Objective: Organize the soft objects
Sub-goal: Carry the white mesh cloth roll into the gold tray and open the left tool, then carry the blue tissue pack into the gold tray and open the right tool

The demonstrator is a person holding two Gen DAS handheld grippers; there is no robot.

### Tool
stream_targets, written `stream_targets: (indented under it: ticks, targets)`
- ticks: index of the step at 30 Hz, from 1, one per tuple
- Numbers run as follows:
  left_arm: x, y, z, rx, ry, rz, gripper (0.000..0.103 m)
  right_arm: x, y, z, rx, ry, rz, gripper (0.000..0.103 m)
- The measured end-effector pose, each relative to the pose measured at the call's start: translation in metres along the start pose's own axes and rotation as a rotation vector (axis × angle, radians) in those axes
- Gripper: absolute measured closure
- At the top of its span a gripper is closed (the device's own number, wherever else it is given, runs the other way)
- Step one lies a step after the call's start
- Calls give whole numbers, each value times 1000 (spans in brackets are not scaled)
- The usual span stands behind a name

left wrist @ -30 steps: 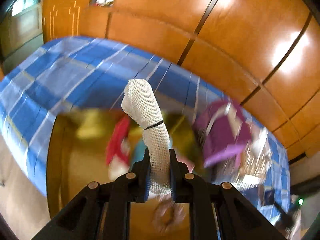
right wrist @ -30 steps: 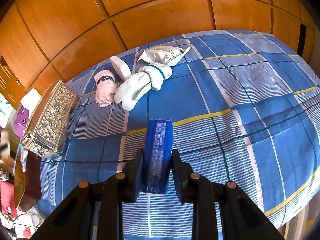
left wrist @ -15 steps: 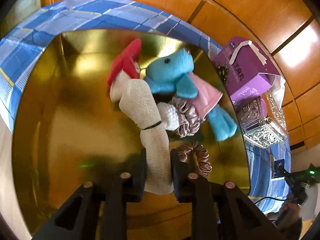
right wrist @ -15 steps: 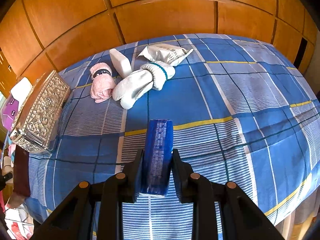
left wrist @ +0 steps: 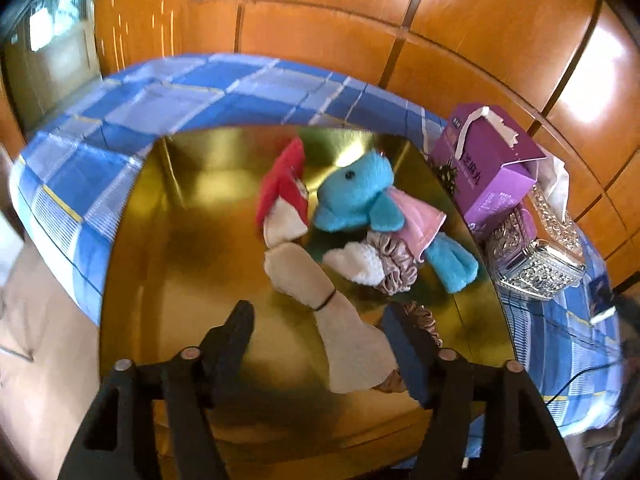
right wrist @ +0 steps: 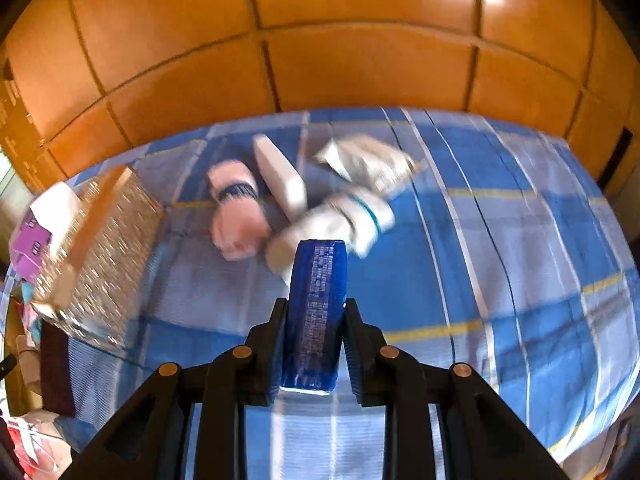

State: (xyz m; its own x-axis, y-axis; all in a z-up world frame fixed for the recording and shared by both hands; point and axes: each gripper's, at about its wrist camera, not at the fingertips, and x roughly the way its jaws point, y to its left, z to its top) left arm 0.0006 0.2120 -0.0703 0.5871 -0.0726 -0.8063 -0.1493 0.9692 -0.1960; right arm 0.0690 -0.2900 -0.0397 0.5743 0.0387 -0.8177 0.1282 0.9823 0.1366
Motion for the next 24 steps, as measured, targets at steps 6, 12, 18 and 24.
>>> stream_targets:
  ticks: [6, 12, 18, 24]
  targets:
    - [-2, 0, 6, 28, -46, 2, 25, 2, 42, 59, -43, -13, 91, 78]
    - [-11, 4, 8, 22, -77, -7, 25, 30, 103, 122, -44, 6, 137, 78]
    - [-17, 10, 11, -2, -97, -14, 25, 50, 182, 158, -118, 5, 189, 78]
    - [-18, 11, 10, -5, -104, -11, 25, 29, 275, 160, -273, -86, 394, 78]
